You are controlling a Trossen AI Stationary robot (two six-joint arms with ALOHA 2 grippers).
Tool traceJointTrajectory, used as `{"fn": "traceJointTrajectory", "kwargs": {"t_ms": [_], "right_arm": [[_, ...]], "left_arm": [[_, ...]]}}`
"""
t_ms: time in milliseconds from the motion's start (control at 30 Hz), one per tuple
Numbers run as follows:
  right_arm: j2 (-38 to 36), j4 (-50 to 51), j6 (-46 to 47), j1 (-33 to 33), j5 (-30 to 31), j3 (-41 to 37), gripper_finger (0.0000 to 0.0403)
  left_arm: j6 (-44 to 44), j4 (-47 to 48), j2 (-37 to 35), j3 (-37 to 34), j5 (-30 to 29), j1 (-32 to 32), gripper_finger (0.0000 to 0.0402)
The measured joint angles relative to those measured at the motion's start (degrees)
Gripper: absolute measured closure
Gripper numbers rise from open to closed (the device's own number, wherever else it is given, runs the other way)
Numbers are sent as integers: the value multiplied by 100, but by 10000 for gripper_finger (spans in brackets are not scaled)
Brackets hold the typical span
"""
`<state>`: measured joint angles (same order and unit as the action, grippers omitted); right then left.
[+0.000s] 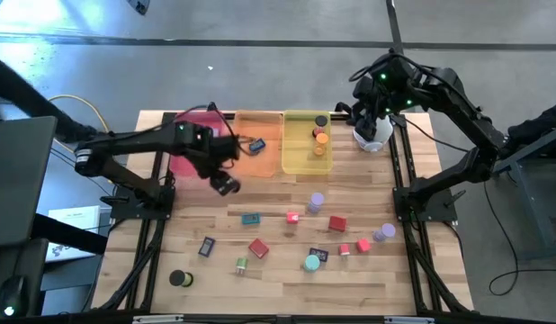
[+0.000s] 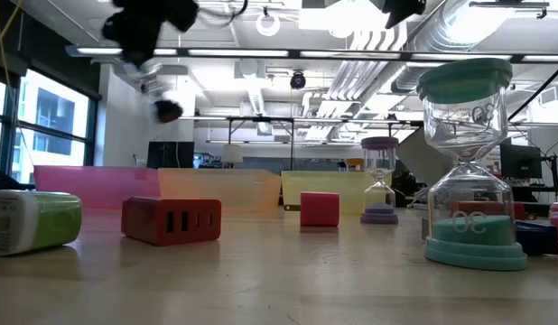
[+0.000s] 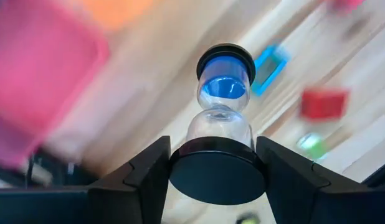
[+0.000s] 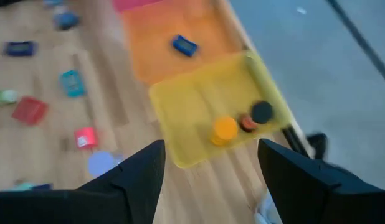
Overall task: Pick & Place Office items
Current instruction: Put the blue hourglass into the yellow bin
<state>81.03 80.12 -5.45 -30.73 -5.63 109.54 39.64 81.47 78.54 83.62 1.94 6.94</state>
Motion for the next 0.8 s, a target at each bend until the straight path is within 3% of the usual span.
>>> {"fn": "traceJointTrajectory", "kwargs": {"t_ms": [167,333,567,800], "right_arm": [[0,-535,-216,-1,-1372,-1,156],[0,-1179,22,1,-2491,-1,156],[0,-2123,1095,1,-2604,-1,156],[0,-3247,1896,1,-2705,-1,156]], "left_arm": [[-387,-995,0,685,-526,161,201],[-1229,-2691,0,1088,-1134,232,201],[-2987,-5122,0,1130,-1708,192,201],[-4446,-6092,0,1130,-2211,62,201]]}}
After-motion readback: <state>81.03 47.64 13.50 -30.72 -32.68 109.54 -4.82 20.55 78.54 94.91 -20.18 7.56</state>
